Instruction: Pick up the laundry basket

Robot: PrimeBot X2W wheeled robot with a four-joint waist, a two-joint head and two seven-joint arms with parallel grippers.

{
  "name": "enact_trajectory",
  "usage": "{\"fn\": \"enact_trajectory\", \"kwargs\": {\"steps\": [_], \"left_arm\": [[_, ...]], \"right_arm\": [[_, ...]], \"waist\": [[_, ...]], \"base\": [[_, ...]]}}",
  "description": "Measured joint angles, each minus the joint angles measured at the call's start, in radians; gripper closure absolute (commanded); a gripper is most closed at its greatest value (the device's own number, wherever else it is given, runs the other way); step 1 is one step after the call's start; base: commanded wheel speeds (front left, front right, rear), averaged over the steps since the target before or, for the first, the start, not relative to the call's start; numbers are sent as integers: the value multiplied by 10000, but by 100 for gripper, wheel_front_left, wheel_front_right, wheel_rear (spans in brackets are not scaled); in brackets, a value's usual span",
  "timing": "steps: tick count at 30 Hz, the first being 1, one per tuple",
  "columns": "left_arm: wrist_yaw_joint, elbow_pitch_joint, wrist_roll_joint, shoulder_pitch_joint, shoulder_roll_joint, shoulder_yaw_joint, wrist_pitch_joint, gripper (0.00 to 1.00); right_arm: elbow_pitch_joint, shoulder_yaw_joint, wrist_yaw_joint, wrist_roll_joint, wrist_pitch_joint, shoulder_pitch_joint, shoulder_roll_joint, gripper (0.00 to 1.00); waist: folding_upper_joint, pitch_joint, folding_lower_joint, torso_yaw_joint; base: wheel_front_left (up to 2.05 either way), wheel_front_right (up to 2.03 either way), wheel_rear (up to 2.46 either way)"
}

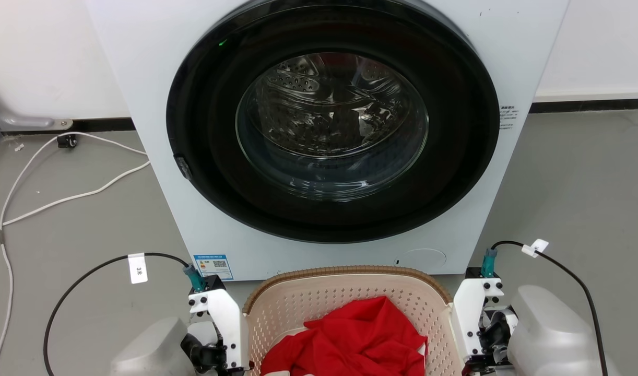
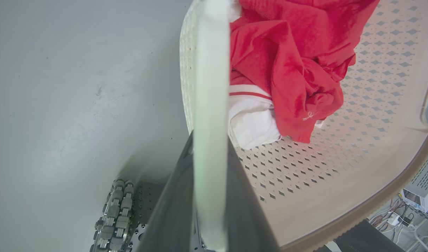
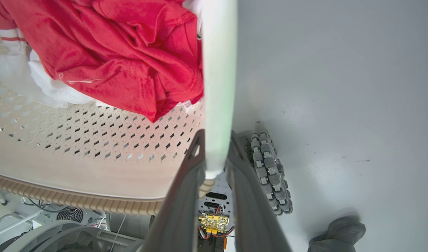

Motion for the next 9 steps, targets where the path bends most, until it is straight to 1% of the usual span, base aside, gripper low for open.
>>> {"fn": "enact_trajectory", "kwargs": {"steps": [9], "left_arm": [[0,0,-75,24,17,-33,-132,100]], "right_arm": [[0,-169,0,-178,0,16,27,100]], "waist": [[0,32,0,-50]], "base": [[0,0,0]]}}
